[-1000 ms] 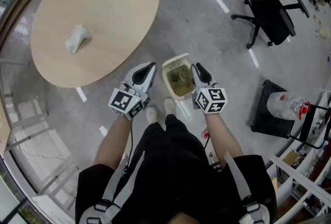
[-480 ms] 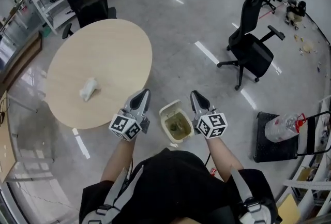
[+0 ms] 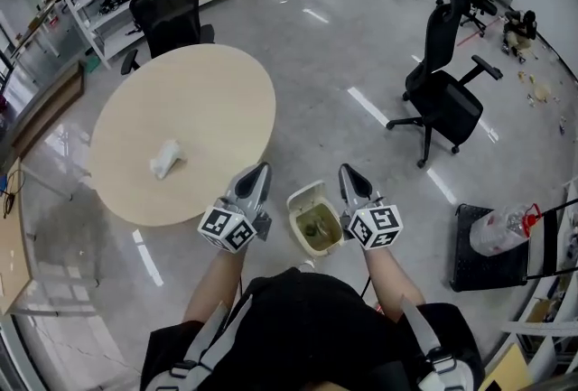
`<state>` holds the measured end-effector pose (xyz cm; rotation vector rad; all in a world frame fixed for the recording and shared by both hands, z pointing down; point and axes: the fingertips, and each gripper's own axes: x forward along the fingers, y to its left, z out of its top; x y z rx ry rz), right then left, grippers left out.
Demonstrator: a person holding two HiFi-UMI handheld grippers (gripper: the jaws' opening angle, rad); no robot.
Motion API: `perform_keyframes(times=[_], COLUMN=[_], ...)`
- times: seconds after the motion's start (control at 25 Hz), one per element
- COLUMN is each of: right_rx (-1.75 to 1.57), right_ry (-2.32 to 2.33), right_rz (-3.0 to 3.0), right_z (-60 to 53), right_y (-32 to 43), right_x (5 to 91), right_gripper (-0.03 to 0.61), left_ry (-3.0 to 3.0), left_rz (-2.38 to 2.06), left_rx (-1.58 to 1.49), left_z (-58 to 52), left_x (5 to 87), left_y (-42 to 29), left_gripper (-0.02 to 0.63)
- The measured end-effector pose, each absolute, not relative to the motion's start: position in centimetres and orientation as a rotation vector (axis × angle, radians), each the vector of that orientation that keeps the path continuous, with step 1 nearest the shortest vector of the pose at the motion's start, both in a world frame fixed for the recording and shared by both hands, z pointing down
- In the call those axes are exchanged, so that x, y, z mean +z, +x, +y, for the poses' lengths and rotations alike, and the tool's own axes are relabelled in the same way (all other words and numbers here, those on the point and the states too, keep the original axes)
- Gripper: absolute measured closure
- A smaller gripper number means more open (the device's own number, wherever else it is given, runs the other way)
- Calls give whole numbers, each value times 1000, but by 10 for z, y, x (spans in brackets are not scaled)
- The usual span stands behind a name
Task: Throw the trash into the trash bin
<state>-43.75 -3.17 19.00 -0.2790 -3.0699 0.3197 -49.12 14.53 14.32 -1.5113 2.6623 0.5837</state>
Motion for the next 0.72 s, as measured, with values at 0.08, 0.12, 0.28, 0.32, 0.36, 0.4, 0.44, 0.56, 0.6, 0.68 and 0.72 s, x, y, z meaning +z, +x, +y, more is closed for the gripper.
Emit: perform_keyframes(times=[0.08,0.12,0.28,0.32,0.36,0.4,0.44,0.56,0.6,0.68,0.72], right_rx=[346,353,366,381,395,405,409,369,346,310,301], right_ry=[-263,-252,-144,-114,-91,-75,-66,-52,-39,4,33], right_rz=[-3072,-3076,-3104,-3109,-3113,-3116,-3119,-3117,-3114,-3107,-3102], right_z=[-23,-16,9,18,28,40,55,100,112,128,133], right_y=[-432,-429,-417,-414,-412,-409,-406,-393,-388,-375,-369], right_x=[189,189,185,184,184,183,182,183,184,186,187], right_gripper=[572,572,572,572,572,572,572,572,572,572,572], left_ry=[-1532,-1542,-1584,-1599,-1613,-1624,-1631,-1643,-1657,-1701,-1728], left_rz=[2639,2633,2633,2628,2621,2613,2604,2601,2602,2592,2583], left_rx=[597,590,521,507,495,485,475,451,446,434,433], left_z=[158,168,212,224,237,251,265,304,314,325,328], left_x=[139,138,134,134,133,133,134,142,146,152,154], left_y=[-487,-485,-482,-480,-479,-478,-478,-481,-480,-476,-474], left_gripper=[613,612,612,612,612,612,612,612,612,612,613])
